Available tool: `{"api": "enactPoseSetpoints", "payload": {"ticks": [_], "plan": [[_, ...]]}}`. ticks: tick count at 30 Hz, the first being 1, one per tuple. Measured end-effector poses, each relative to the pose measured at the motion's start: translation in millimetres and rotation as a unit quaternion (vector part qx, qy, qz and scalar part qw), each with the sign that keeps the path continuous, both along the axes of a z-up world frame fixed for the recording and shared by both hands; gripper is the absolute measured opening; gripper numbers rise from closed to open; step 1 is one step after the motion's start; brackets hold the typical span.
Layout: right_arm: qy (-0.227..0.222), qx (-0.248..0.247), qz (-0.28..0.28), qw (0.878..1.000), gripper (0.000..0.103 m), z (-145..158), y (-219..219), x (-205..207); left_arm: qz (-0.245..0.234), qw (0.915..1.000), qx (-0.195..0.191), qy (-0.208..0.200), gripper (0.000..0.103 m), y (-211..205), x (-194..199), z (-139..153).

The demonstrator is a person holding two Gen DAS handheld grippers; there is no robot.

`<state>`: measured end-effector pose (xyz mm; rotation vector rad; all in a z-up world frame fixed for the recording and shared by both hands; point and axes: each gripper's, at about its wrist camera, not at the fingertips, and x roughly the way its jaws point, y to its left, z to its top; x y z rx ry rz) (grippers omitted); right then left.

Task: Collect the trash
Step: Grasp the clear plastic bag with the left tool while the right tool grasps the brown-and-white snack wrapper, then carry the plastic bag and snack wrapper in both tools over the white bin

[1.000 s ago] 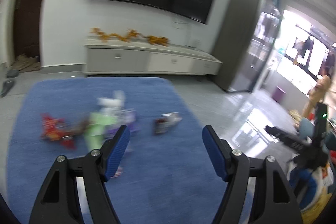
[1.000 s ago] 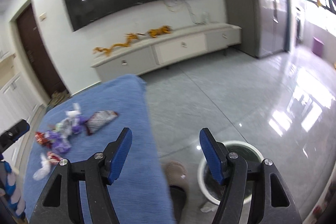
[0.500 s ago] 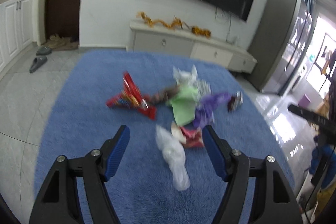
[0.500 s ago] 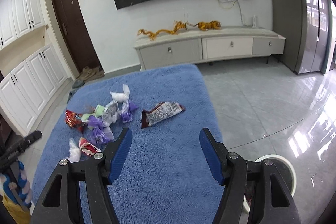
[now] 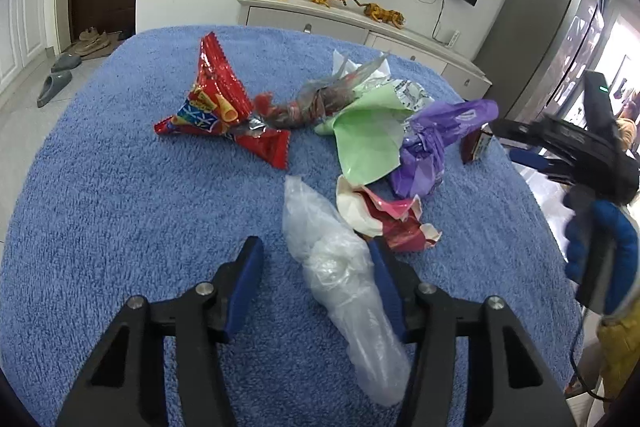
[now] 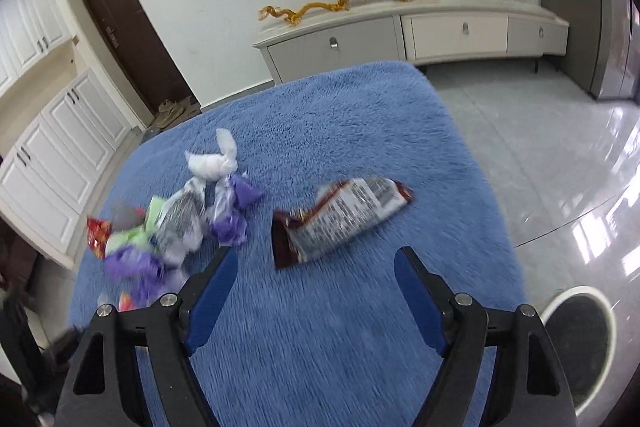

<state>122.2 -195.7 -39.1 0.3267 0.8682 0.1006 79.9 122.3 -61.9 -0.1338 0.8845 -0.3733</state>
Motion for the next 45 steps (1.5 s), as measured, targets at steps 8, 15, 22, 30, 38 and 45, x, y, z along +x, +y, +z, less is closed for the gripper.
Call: {"api": "enactPoseSetpoints", "payload": {"ticks": [8, 15, 22, 30, 38, 45], "plan": [[0.034, 0.001, -0.038, 0.999, 0.080, -23.2, -0.4, 37.3, -0.009, 1.0000, -0.003, -0.002, 0.051, -5.9, 1.5, -1.2], [0.020, -0.038, -0.021, 0.999, 0.040, -24.8, 6.3, 33.0, -0.011, 0.9999, -0.005, -0.002, 0.038, -4.5, 2.3, -2.3], [-0.008, -0.003, 0.010, 1.000, 0.031, -12.7, 1.2, 0.6, -0.012, 0.9998, 0.012, -0.007, 0.028, -10.7, -5.6, 1.4], [-0.040, 0.008, 0.031, 0.999, 0.031, 16.4, 2.2, -40.0, 0.010, 0.9998, -0.015, -0.009, 0.027, -2.7, -32.5, 15.3], [-0.081, 0.023, 0.028, 0.996, 0.031, 44.3, -18.2, -85.1, 0.021, 0.9980, -0.018, -0.057, 0.027, -5.9, -66.0, 60.1], [-0.108, 0.028, -0.002, 0.994, 0.031, 58.5, -59.7, -129.4, -0.026, 0.9961, -0.035, -0.076, 0.027, -47.6, -80.8, 95.4]]}}
